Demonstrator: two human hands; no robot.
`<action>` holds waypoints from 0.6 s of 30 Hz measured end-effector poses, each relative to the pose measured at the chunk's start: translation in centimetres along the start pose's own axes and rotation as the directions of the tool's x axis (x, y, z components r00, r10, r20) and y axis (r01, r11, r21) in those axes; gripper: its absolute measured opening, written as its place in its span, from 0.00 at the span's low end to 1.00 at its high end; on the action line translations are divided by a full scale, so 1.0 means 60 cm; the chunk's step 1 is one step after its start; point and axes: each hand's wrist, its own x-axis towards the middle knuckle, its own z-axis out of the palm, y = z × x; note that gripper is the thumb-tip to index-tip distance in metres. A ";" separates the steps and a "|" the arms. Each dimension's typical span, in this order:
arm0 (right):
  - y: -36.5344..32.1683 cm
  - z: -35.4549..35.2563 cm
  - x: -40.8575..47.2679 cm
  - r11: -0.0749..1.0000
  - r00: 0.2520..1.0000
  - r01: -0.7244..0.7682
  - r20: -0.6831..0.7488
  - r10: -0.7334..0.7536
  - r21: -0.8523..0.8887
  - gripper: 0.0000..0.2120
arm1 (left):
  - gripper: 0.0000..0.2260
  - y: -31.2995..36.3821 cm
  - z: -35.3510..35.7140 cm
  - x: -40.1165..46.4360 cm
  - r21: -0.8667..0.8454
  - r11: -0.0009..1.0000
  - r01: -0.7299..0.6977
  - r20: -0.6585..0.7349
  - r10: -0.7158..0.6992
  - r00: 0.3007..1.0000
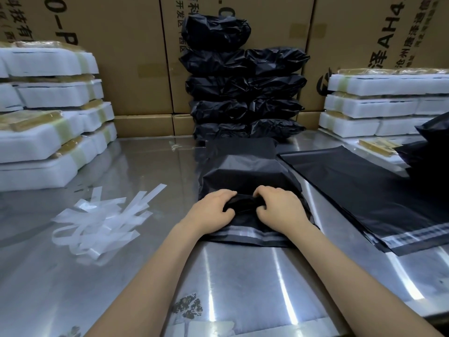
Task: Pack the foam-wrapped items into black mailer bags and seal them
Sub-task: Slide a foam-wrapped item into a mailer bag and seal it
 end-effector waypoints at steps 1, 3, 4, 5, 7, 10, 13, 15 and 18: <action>0.006 -0.002 0.002 0.997 0.998 -0.068 0.003 0.068 0.021 0.17 | 0.24 0.000 0.001 0.002 -0.014 1.000 0.026 0.001 -0.026 1.000; 0.022 -0.005 0.002 0.980 0.981 -0.192 0.024 0.191 0.047 0.19 | 0.25 -0.002 0.002 0.004 -0.042 0.995 0.087 -0.018 -0.088 0.996; 0.031 -0.007 0.001 0.969 0.970 -0.242 0.033 0.240 0.053 0.19 | 0.25 -0.004 0.002 0.005 -0.048 0.992 0.115 -0.040 -0.117 0.992; 0.039 -0.010 0.000 0.956 0.958 -0.286 0.035 0.284 0.060 0.19 | 0.25 -0.007 0.001 0.006 -0.048 0.989 0.137 -0.066 -0.140 0.988; 0.053 -0.015 -0.005 0.934 0.938 -0.347 0.025 0.346 0.082 0.17 | 0.25 -0.013 -0.001 0.005 -0.028 0.984 0.173 -0.108 -0.175 0.979; 0.064 -0.017 -0.013 0.920 0.923 -0.385 0.018 0.384 0.077 0.16 | 0.21 -0.027 -0.008 0.002 -0.023 0.970 0.241 -0.164 -0.241 0.956; 0.076 -0.024 -0.022 0.903 0.905 -0.424 0.006 0.425 0.070 0.17 | 0.20 -0.041 -0.015 -0.005 -0.041 0.957 0.289 -0.183 -0.291 0.939; 0.087 -0.030 -0.028 0.891 0.894 -0.448 0.010 0.448 0.072 0.18 | 0.21 -0.048 -0.021 -0.011 -0.039 0.959 0.281 -0.166 -0.284 0.944; 0.092 -0.033 -0.035 0.892 0.893 -0.449 0.009 0.450 0.055 0.22 | 0.23 -0.059 -0.027 -0.021 -0.056 0.970 0.237 -0.139 -0.243 0.960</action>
